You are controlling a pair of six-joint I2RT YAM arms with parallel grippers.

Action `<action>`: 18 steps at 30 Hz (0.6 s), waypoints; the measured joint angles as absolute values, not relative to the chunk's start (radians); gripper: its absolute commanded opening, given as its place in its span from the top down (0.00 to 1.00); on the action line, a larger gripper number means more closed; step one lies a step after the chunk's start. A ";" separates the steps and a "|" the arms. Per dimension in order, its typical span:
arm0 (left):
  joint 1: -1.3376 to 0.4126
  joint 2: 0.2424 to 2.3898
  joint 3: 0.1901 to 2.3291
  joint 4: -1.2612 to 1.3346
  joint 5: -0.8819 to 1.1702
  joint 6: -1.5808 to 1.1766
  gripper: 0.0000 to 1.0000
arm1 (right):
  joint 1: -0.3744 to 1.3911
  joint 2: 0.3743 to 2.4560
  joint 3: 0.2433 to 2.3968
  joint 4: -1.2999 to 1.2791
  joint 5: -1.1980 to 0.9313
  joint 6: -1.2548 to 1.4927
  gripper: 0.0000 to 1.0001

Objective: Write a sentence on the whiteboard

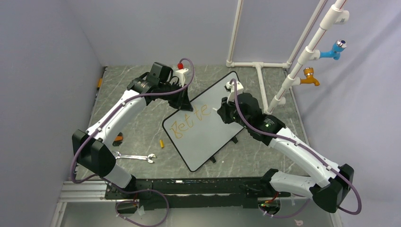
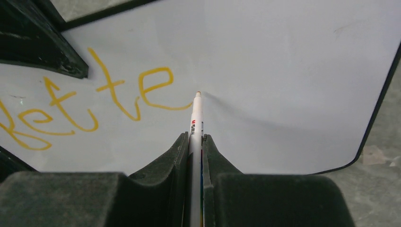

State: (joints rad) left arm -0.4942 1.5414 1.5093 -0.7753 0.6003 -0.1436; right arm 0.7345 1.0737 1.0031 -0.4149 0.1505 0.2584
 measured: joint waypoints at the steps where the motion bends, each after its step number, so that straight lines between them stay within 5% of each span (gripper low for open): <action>1: -0.494 1.539 1.509 -0.776 0.600 -0.144 1.00 | 0.735 1.073 1.012 -0.416 0.154 0.252 1.00; 18: -0.495 1.538 1.509 -0.776 0.599 -0.144 1.00 | 0.734 1.085 1.072 -0.383 0.136 0.208 1.00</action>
State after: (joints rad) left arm -0.4946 1.5375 1.5089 -0.7757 0.5995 -0.1436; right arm 0.7341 1.0851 1.0721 -0.3828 0.1360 0.2085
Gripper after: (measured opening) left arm 0.053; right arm 0.141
